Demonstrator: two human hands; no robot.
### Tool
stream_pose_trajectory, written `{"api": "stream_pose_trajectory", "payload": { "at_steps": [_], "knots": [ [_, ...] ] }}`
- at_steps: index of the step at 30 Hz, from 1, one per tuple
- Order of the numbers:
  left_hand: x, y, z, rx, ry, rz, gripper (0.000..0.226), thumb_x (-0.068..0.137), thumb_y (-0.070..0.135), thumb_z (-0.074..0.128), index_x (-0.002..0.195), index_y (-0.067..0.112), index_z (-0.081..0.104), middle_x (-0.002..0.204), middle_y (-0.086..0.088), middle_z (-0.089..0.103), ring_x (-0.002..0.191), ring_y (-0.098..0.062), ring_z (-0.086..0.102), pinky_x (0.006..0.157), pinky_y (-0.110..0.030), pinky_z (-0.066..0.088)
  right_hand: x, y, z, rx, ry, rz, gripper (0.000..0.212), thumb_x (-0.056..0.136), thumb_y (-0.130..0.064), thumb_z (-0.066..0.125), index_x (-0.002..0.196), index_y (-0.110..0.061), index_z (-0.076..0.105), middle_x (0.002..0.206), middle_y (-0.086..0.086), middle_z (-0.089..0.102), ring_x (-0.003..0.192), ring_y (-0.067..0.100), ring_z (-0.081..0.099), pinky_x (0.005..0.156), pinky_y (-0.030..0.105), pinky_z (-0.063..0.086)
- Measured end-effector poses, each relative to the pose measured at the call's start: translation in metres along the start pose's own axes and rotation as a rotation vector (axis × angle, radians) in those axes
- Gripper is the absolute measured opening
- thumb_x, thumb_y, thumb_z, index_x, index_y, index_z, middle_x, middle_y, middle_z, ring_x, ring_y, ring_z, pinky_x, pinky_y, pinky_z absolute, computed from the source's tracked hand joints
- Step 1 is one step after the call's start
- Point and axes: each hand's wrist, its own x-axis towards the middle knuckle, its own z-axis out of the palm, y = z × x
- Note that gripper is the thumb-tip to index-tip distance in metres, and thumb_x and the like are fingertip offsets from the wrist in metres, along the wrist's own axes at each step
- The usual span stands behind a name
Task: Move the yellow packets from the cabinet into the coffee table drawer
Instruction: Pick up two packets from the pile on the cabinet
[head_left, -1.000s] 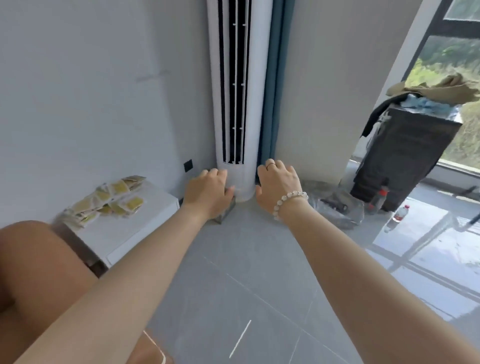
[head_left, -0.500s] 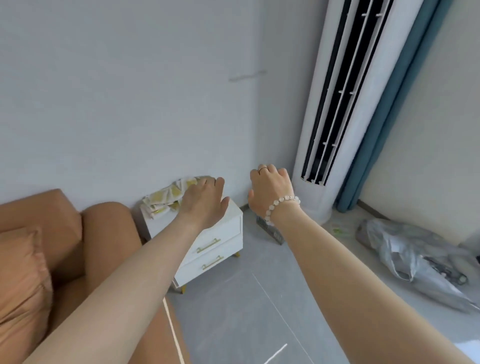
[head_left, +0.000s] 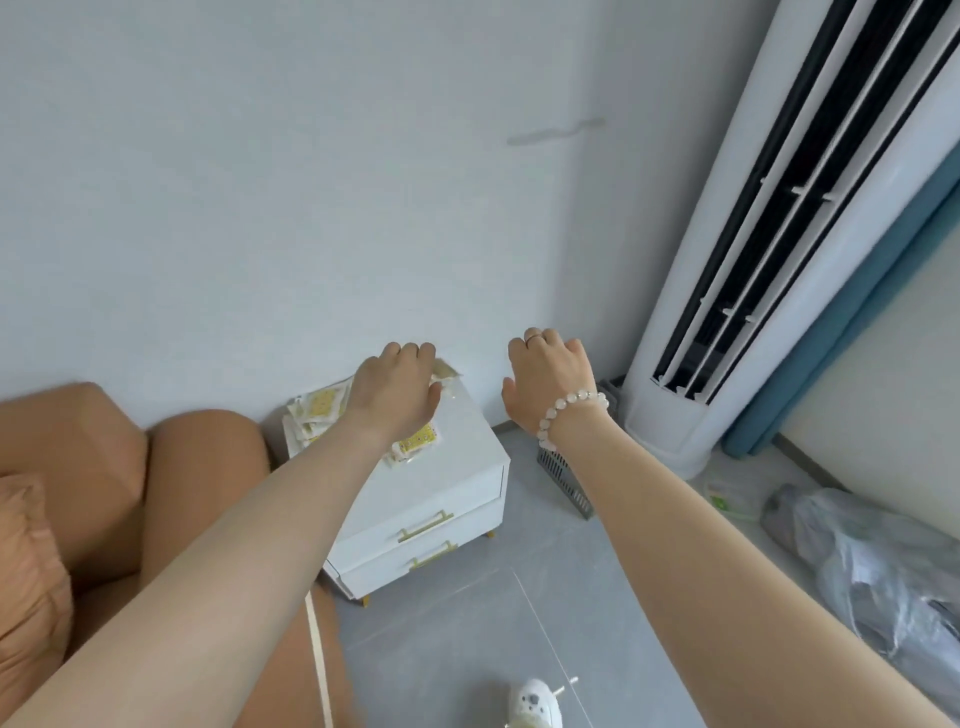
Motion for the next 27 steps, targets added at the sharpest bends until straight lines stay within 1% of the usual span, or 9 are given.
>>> {"api": "stream_pose_trajectory", "payload": {
  "at_steps": [5, 9, 13, 16, 18, 20, 22, 27],
  "knots": [
    [0.056, -0.009, 0.018, -0.028, 0.009, -0.022, 0.033, 0.098, 0.030, 0.039, 0.121, 0.008, 0.046, 0.112, -0.006, 0.056, 0.106, -0.025, 0.051, 0.071, -0.032, 0.040, 0.063, 0.017, 0.024, -0.008, 0.003, -0.046, 0.029, 0.096, -0.024, 0.039, 0.119, -0.009, 0.049, 0.122, 0.006, 0.050, 0.113, 0.022, 0.045, 0.090, 0.031, 0.033],
    [0.094, -0.025, 0.042, -0.026, -0.026, -0.087, 0.032, 0.097, 0.029, 0.041, 0.120, 0.007, 0.047, 0.109, -0.007, 0.057, 0.102, -0.025, 0.052, 0.068, -0.032, 0.040, 0.122, 0.025, 0.046, 0.024, -0.006, -0.104, 0.028, 0.096, -0.024, 0.039, 0.117, -0.009, 0.050, 0.120, 0.006, 0.050, 0.111, 0.022, 0.045, 0.088, 0.031, 0.032],
    [0.142, -0.050, 0.054, -0.017, -0.061, -0.160, 0.037, 0.097, 0.033, 0.043, 0.123, 0.007, 0.045, 0.111, -0.006, 0.057, 0.103, -0.024, 0.052, 0.070, -0.031, 0.041, 0.185, 0.036, 0.062, 0.068, -0.006, -0.152, 0.027, 0.094, -0.022, 0.040, 0.115, -0.009, 0.050, 0.119, 0.005, 0.051, 0.110, 0.021, 0.045, 0.086, 0.029, 0.031],
    [0.181, -0.064, 0.066, -0.027, -0.067, -0.231, 0.034, 0.094, 0.030, 0.050, 0.117, 0.005, 0.049, 0.102, -0.008, 0.059, 0.094, -0.026, 0.056, 0.066, -0.033, 0.045, 0.229, 0.047, 0.077, 0.063, -0.033, -0.186, 0.027, 0.095, -0.022, 0.039, 0.117, -0.009, 0.049, 0.121, 0.006, 0.050, 0.112, 0.022, 0.045, 0.087, 0.030, 0.032],
    [0.202, -0.069, 0.078, -0.028, -0.084, -0.231, 0.034, 0.091, 0.028, 0.056, 0.112, 0.003, 0.053, 0.093, -0.009, 0.061, 0.086, -0.027, 0.058, 0.062, -0.036, 0.049, 0.257, 0.053, 0.089, 0.048, -0.048, -0.201, 0.028, 0.095, -0.021, 0.039, 0.118, -0.008, 0.049, 0.121, 0.006, 0.050, 0.112, 0.022, 0.045, 0.088, 0.031, 0.032],
    [0.217, -0.076, 0.090, -0.025, -0.129, -0.243, 0.035, 0.095, 0.031, 0.048, 0.119, 0.005, 0.049, 0.102, -0.007, 0.059, 0.093, -0.025, 0.056, 0.067, -0.033, 0.045, 0.281, 0.051, 0.103, 0.044, -0.079, -0.214, 0.028, 0.095, -0.021, 0.039, 0.118, -0.008, 0.049, 0.121, 0.006, 0.049, 0.113, 0.022, 0.044, 0.088, 0.031, 0.032],
    [0.226, -0.087, 0.108, -0.044, -0.150, -0.294, 0.036, 0.097, 0.032, 0.041, 0.124, 0.008, 0.044, 0.109, -0.006, 0.057, 0.099, -0.023, 0.052, 0.071, -0.031, 0.042, 0.299, 0.040, 0.120, 0.039, -0.132, -0.250, 0.029, 0.095, -0.023, 0.039, 0.118, -0.008, 0.048, 0.121, 0.006, 0.049, 0.113, 0.022, 0.044, 0.088, 0.031, 0.032],
    [0.222, -0.110, 0.159, -0.112, -0.268, -0.428, 0.034, 0.097, 0.029, 0.039, 0.124, 0.008, 0.042, 0.114, -0.006, 0.055, 0.104, -0.023, 0.050, 0.071, -0.030, 0.034, 0.323, 0.006, 0.170, 0.021, -0.270, -0.371, 0.029, 0.094, -0.024, 0.039, 0.118, -0.010, 0.048, 0.121, 0.005, 0.050, 0.113, 0.022, 0.044, 0.089, 0.031, 0.033]
  ]
}}
